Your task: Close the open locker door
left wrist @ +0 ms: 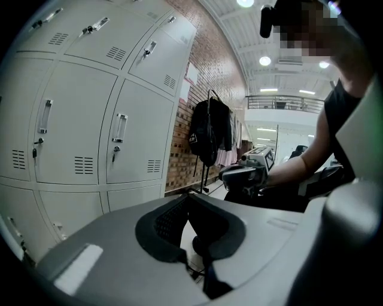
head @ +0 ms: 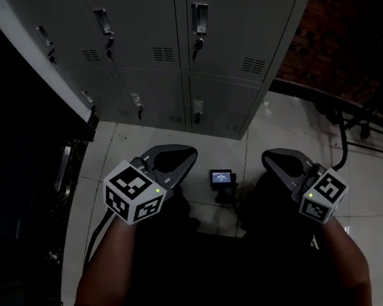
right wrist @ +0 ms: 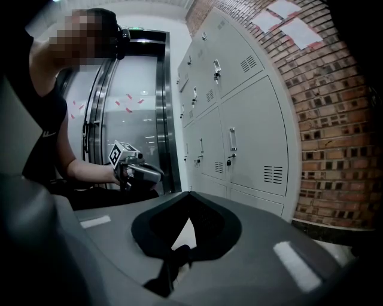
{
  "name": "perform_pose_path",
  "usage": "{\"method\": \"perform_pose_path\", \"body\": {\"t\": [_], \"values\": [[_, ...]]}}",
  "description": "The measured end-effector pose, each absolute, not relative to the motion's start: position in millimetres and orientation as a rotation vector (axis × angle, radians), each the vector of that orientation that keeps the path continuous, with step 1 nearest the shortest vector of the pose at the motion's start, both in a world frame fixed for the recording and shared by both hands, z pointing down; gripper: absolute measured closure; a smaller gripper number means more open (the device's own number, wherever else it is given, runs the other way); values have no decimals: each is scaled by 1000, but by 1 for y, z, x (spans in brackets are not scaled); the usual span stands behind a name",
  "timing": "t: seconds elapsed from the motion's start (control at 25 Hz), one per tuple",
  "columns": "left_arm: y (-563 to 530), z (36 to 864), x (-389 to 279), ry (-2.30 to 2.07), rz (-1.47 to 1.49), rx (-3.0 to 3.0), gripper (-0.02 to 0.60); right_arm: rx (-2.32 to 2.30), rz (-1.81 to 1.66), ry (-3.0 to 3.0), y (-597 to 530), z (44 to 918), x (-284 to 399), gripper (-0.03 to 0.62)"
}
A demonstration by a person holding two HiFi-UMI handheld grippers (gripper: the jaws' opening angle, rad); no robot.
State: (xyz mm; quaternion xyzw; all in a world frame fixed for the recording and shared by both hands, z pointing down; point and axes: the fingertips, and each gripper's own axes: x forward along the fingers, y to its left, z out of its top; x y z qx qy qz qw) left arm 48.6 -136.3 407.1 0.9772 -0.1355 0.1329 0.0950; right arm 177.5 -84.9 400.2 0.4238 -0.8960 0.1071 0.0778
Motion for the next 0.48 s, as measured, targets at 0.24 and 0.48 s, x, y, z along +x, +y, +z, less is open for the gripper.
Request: {"method": "perform_pose_path", "body": {"t": [0.24, 0.48], "values": [[-137, 408, 48, -407, 399, 2898, 569, 1266, 317, -2686, -85, 400, 177, 592], [-138, 408, 49, -409, 403, 2899, 569, 1267, 311, -2693, -86, 398, 177, 592]]}}
